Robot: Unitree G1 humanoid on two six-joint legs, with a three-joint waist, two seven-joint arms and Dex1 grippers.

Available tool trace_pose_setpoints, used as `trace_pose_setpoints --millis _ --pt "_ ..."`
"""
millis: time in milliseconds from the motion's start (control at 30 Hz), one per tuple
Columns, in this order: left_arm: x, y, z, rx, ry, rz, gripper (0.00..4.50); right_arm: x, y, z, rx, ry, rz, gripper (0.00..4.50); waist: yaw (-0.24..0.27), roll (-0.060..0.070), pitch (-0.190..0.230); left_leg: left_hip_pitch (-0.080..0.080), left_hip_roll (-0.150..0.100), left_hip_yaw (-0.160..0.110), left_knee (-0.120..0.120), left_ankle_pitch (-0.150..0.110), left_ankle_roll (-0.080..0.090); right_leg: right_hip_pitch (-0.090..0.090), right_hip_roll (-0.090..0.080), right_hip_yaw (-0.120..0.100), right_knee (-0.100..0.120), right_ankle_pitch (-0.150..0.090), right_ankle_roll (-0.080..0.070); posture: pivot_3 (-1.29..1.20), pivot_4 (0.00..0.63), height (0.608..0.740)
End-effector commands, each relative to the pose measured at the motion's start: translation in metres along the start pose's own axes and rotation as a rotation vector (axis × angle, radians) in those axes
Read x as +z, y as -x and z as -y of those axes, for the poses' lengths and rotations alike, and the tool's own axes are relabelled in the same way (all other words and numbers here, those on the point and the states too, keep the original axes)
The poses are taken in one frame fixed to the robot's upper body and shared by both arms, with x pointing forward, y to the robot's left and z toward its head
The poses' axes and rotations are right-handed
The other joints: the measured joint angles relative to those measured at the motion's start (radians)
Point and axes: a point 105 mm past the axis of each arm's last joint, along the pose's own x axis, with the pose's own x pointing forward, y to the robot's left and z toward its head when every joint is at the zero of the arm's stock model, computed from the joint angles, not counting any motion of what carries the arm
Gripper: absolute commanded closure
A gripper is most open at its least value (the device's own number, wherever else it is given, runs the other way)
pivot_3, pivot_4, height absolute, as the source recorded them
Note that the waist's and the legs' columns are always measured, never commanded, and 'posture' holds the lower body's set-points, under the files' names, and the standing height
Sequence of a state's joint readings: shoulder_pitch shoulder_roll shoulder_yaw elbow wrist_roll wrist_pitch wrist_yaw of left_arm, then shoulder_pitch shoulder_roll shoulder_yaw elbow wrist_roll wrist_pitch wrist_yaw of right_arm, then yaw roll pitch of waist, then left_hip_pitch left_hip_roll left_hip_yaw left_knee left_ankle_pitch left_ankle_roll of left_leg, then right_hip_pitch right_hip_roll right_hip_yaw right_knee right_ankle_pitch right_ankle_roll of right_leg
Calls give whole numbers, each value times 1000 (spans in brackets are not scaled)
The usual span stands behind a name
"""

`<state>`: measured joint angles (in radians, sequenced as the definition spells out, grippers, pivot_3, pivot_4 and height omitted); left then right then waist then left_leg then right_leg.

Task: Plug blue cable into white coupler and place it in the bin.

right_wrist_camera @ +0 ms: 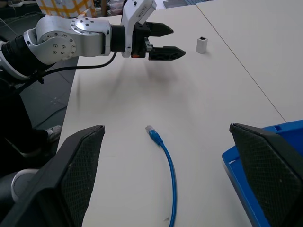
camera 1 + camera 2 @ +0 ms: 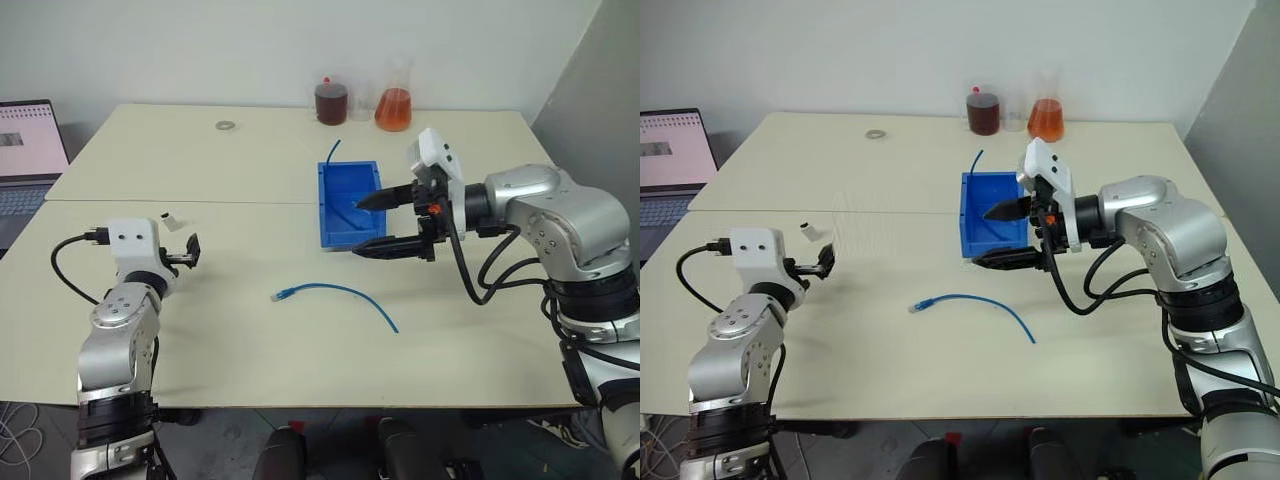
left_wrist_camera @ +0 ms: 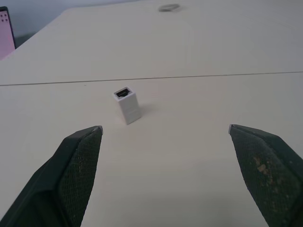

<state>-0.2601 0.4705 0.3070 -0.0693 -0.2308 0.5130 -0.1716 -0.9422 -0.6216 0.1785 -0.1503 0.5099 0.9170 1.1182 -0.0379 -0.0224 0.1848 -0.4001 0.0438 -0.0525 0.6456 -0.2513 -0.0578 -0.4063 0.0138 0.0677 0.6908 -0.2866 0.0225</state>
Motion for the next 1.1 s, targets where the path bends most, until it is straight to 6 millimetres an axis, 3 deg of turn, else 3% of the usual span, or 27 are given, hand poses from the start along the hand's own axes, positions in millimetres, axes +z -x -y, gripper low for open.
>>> trace_pose_setpoints --millis 33,100,167,300,400,500,600,833,867,1100 --pt "3 23 39 -385 -66 -12 0 8 11 -3 -27 28 28 7 -2 0 0 0 0 0 0 0 0 0 0 0 0 0 0 0 150 740" --pt "6 44 53 -630 -68 -38 0 6 13 -6 -31 19 26 7 -4 1 1 0 1 0 -1 0 0 0 0 0 -1 0 0 0 150 740" --pt "16 58 52 -807 -62 -52 0 3 15 -8 -33 11 20 7 -3 0 1 0 1 0 -1 0 0 -1 1 -1 0 0 -1 0 150 740" --pt "14 61 59 -1025 -179 -112 0 1 17 -10 -49 -3 17 7 0 2 2 0 1 -1 -1 0 0 -1 2 -2 1 -1 -1 0 150 740" --pt "-1 57 69 -1117 -314 -144 0 1 17 -9 -60 -7 19 7 0 2 2 1 1 0 -1 0 0 0 2 -1 0 -1 -1 0 150 740" --pt "-29 43 87 -1217 -440 -165 0 -2 17 -11 -73 -6 9 7 4 2 2 0 0 1 -1 0 0 0 2 -1 -1 -1 -1 0 150 740" --pt "-49 28 93 -1225 -514 -196 0 -6 20 -12 -93 -17 -2 7 6 1 2 0 1 1 0 0 0 -1 2 -1 -1 -1 -1 0 150 740" --pt "-59 14 97 -1248 -509 -190 0 -9 28 -15 -139 -39 -12 7 9 3 1 1 0 0 0 0 0 0 2 -1 1 -1 -1 0 150 740" --pt "-58 15 96 -1260 -501 -191 375 -9 29 -15 -145 -41 -14 0 8 4 1 1 0 0 1 0 1 1 2 -1 2 -1 -1 0 150 740" --pt "-61 24 89 -1313 -468 -233 1651 -9 33 -12 -179 -61 -15 0 1 4 0 2 0 0 1 0 1 0 3 0 5 -1 -1 0 150 740"
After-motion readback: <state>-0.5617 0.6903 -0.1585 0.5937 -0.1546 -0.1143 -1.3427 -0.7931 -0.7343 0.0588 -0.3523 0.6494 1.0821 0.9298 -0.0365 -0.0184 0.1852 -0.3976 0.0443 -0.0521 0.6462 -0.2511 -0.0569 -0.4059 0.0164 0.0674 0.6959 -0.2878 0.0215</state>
